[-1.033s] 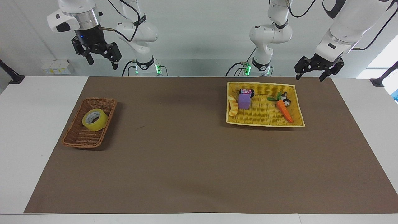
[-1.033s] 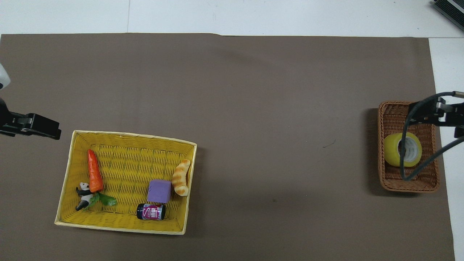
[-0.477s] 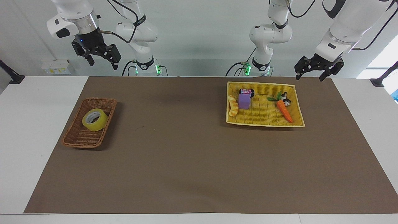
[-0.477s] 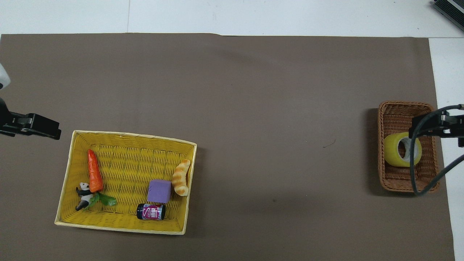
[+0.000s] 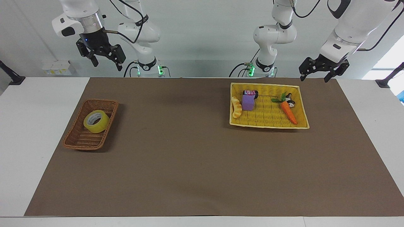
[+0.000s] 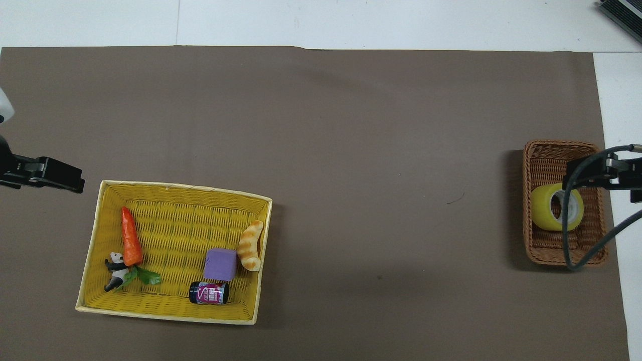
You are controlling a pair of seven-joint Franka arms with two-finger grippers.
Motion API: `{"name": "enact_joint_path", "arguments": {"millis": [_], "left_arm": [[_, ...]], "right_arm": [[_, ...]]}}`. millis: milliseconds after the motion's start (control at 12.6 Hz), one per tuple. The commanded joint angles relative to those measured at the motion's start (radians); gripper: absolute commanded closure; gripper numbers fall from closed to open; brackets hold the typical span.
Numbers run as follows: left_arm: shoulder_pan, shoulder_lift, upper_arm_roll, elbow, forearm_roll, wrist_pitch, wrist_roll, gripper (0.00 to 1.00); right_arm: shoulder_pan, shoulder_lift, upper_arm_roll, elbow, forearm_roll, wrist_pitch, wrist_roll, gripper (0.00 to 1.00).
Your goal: Move tape to another basket
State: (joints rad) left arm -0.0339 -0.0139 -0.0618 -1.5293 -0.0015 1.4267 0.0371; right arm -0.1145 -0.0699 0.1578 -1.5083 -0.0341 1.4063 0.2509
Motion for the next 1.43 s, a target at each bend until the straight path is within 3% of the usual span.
{"name": "enact_joint_path", "arguments": {"millis": [0, 715, 1350], "left_arm": [[0.014, 0.002, -0.010, 0.012, 0.012, 0.003, 0.010, 0.00], [0.014, 0.000, -0.010, 0.012, 0.012, 0.001, 0.010, 0.00], [0.014, 0.000, -0.010, 0.012, 0.012, 0.003, 0.010, 0.00]], "right_arm": [[-0.014, -0.024, 0.005, -0.035, 0.016, 0.028, 0.001, 0.00], [-0.016, -0.016, 0.005, -0.029, 0.025, 0.030, -0.005, 0.00], [-0.007, -0.015, 0.011, 0.011, 0.036, -0.040, -0.030, 0.00]]}}
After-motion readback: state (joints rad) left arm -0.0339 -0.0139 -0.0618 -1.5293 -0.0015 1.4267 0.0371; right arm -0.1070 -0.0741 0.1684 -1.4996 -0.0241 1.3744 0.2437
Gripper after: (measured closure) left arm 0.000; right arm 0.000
